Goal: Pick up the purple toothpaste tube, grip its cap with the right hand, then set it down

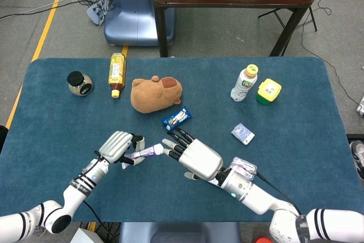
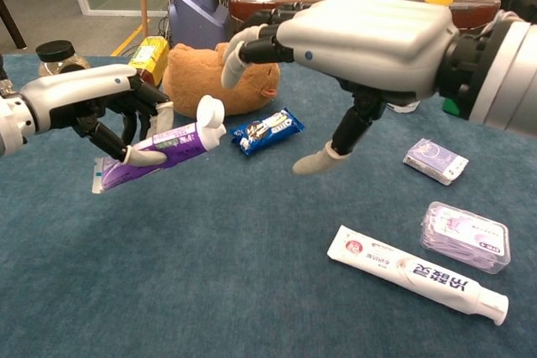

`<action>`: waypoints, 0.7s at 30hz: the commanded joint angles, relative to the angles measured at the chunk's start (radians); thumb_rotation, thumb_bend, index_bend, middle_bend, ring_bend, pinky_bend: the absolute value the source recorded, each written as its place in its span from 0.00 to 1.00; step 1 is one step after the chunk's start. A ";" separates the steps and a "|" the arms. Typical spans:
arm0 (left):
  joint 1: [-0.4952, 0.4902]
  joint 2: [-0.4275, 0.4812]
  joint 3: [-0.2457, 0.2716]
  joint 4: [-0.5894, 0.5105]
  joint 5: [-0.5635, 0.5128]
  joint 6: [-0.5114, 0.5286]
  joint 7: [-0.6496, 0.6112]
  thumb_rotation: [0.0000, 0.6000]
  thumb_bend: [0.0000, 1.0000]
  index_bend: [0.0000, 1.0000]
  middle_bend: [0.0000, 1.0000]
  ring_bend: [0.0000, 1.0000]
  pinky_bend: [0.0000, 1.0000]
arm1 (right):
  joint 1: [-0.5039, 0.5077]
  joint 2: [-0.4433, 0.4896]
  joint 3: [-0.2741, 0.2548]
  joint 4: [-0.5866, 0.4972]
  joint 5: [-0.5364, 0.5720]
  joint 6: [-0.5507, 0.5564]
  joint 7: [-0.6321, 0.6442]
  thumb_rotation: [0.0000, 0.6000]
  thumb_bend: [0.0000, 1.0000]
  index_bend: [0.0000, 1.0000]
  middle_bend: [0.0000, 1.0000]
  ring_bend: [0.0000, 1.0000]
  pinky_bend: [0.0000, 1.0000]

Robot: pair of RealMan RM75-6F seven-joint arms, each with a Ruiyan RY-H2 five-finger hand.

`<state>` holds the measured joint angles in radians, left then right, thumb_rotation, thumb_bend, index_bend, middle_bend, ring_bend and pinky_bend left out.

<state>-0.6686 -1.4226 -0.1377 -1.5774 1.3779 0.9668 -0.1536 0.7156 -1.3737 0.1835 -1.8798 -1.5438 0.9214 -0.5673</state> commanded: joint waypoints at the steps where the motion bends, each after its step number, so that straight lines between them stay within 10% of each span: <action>1: -0.001 0.001 -0.001 -0.004 -0.005 -0.001 0.004 0.94 0.43 0.57 0.63 0.51 0.55 | 0.013 -0.018 -0.002 0.014 0.011 -0.003 -0.016 0.95 0.13 0.24 0.14 0.00 0.02; 21: -0.010 -0.004 0.000 0.002 -0.025 -0.009 0.013 0.93 0.43 0.57 0.63 0.51 0.56 | 0.107 -0.112 0.002 0.101 0.088 -0.035 -0.095 0.94 0.13 0.24 0.14 0.00 0.02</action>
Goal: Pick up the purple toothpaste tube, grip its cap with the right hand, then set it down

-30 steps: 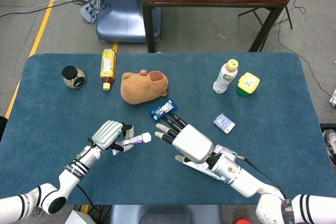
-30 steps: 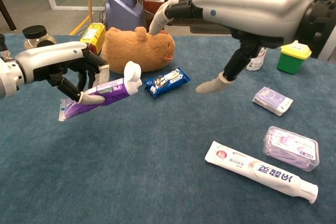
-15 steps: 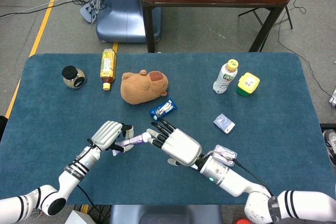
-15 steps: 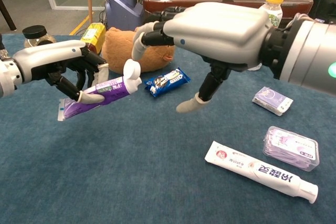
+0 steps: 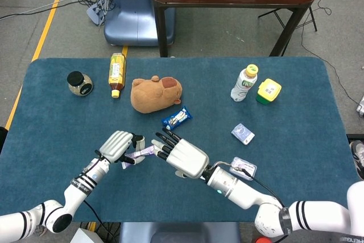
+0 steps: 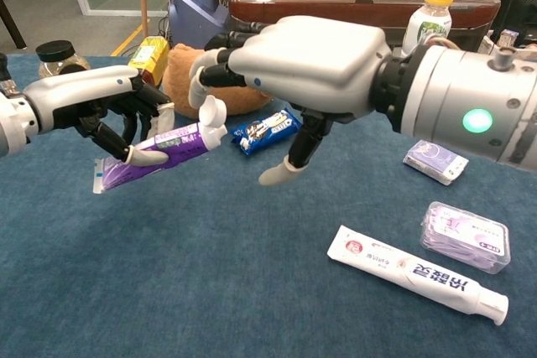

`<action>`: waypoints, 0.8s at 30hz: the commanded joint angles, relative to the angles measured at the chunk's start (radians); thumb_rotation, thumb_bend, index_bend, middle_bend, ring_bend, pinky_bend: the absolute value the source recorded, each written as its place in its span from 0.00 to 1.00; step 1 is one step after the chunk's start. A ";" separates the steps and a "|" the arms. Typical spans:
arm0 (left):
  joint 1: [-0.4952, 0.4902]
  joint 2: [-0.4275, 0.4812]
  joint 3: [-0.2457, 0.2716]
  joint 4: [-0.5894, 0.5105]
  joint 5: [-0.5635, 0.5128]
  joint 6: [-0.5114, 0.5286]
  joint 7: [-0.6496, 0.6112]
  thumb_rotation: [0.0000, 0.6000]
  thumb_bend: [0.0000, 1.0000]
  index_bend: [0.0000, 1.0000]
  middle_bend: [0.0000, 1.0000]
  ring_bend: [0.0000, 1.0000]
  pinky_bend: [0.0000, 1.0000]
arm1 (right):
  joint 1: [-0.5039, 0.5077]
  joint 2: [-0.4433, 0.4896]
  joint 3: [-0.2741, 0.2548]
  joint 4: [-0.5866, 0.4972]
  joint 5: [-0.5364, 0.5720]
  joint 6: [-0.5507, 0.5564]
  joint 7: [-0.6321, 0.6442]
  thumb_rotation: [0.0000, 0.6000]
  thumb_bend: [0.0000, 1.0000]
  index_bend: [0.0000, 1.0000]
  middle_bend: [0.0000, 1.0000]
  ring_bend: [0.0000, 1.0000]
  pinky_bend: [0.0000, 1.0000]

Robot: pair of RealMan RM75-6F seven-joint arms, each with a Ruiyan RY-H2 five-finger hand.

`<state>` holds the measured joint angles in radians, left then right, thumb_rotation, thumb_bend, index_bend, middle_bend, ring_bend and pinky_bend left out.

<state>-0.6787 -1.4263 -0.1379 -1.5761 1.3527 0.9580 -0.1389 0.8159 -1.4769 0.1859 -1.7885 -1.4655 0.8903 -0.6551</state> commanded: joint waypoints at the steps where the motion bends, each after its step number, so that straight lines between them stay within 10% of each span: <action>1: 0.000 0.000 0.000 0.001 0.001 0.001 -0.003 0.93 0.43 0.57 0.63 0.51 0.56 | 0.010 -0.012 -0.002 0.014 0.014 -0.004 -0.009 0.94 0.13 0.24 0.14 0.00 0.02; 24: 0.033 0.045 0.009 -0.007 0.043 0.055 -0.090 0.95 0.44 0.57 0.64 0.51 0.56 | 0.019 -0.044 -0.033 0.093 0.092 0.030 0.025 0.94 0.13 0.24 0.14 0.00 0.02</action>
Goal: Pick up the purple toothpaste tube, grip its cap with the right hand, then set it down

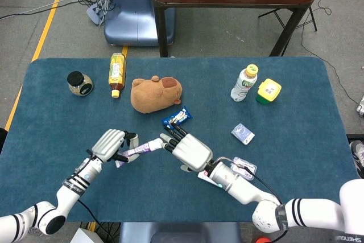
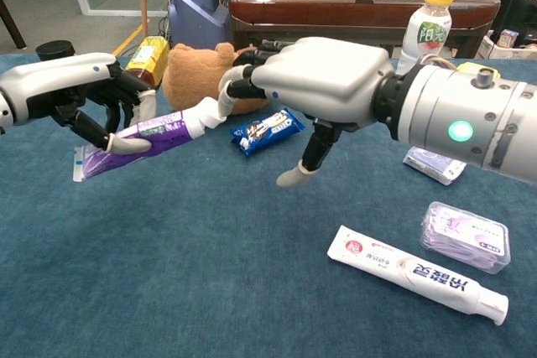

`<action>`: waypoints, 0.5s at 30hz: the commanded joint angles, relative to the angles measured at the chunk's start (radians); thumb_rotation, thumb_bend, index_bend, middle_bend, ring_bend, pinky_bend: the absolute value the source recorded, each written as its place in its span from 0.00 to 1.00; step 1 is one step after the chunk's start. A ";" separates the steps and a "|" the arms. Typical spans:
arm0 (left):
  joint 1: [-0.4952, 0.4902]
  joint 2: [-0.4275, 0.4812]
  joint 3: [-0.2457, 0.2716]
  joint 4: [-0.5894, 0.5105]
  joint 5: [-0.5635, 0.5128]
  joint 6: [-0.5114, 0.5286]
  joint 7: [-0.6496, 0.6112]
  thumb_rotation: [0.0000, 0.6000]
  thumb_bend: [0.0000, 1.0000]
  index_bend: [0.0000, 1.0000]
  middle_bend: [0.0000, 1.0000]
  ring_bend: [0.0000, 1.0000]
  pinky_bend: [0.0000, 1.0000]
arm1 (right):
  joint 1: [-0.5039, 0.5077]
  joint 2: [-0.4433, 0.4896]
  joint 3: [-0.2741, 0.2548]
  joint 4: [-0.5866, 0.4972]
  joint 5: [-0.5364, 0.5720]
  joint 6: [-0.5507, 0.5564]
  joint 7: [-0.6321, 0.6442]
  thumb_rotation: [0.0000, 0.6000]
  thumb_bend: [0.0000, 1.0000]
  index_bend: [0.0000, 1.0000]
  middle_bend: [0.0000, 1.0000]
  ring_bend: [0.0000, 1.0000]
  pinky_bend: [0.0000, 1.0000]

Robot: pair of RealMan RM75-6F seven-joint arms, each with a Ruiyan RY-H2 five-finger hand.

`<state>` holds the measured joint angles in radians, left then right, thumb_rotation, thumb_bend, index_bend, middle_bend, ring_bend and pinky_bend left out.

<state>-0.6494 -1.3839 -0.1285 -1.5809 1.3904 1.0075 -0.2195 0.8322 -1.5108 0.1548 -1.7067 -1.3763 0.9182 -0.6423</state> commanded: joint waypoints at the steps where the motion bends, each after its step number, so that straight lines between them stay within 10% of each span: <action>1: 0.004 0.004 0.000 -0.004 0.007 0.008 -0.015 0.95 0.44 0.57 0.64 0.51 0.56 | 0.003 -0.015 -0.002 0.016 0.003 0.004 0.019 0.94 0.13 0.24 0.14 0.00 0.02; 15: 0.025 0.011 0.021 0.018 0.105 0.078 -0.132 1.00 0.44 0.56 0.64 0.50 0.56 | -0.031 0.021 -0.002 -0.062 -0.071 0.085 0.256 0.94 0.14 0.24 0.14 0.00 0.02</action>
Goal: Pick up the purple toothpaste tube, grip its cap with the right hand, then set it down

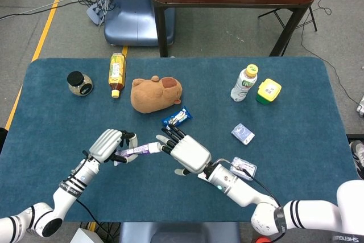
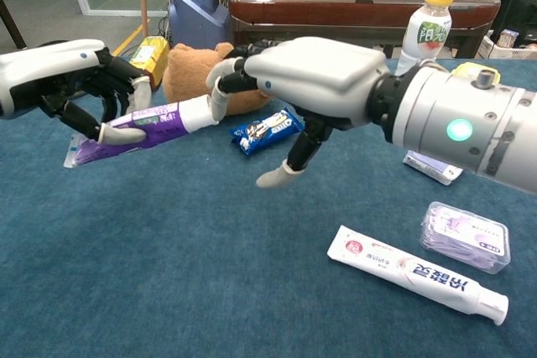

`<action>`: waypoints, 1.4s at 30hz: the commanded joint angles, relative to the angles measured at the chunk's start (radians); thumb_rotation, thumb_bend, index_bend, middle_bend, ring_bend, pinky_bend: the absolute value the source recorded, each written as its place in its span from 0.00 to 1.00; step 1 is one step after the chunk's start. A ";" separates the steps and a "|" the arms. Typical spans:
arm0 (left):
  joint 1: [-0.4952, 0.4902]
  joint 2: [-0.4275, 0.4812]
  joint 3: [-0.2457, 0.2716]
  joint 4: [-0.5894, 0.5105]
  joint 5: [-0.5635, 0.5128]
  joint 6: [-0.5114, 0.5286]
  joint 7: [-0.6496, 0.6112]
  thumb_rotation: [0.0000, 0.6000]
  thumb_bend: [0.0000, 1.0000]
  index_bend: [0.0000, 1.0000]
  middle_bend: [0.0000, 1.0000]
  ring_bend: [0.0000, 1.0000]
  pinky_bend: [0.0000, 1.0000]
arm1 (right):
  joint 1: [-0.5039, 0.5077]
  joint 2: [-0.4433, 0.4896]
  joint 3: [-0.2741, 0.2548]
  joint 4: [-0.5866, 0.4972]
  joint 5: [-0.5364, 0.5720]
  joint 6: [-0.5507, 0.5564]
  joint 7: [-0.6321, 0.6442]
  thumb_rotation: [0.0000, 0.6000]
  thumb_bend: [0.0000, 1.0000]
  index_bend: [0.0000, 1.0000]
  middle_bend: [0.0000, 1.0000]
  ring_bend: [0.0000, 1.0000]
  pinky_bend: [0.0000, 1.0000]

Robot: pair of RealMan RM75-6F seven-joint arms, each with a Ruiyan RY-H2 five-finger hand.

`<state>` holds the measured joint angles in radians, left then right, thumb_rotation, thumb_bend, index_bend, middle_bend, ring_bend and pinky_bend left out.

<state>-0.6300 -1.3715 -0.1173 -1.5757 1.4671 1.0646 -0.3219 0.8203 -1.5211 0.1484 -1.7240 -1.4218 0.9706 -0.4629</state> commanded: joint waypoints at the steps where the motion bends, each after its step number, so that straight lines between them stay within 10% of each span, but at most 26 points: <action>1: 0.007 -0.004 0.012 0.018 0.037 0.028 -0.039 1.00 0.44 0.56 0.64 0.50 0.56 | -0.022 0.038 0.008 -0.056 -0.030 0.040 0.106 0.94 0.14 0.24 0.14 0.00 0.02; 26: 0.006 -0.057 0.010 0.076 0.114 0.139 -0.174 1.00 0.44 0.57 0.64 0.50 0.56 | 0.012 -0.083 0.103 0.038 -0.019 0.032 0.822 0.81 0.00 0.00 0.00 0.00 0.00; 42: 0.007 -0.053 0.003 0.052 0.098 0.147 -0.161 1.00 0.44 0.57 0.64 0.50 0.56 | 0.051 -0.192 0.131 0.152 -0.022 0.042 0.959 0.75 0.00 0.00 0.00 0.00 0.00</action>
<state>-0.6232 -1.4248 -0.1146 -1.5239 1.5649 1.2122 -0.4831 0.8676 -1.7088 0.2766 -1.5761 -1.4453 1.0130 0.4924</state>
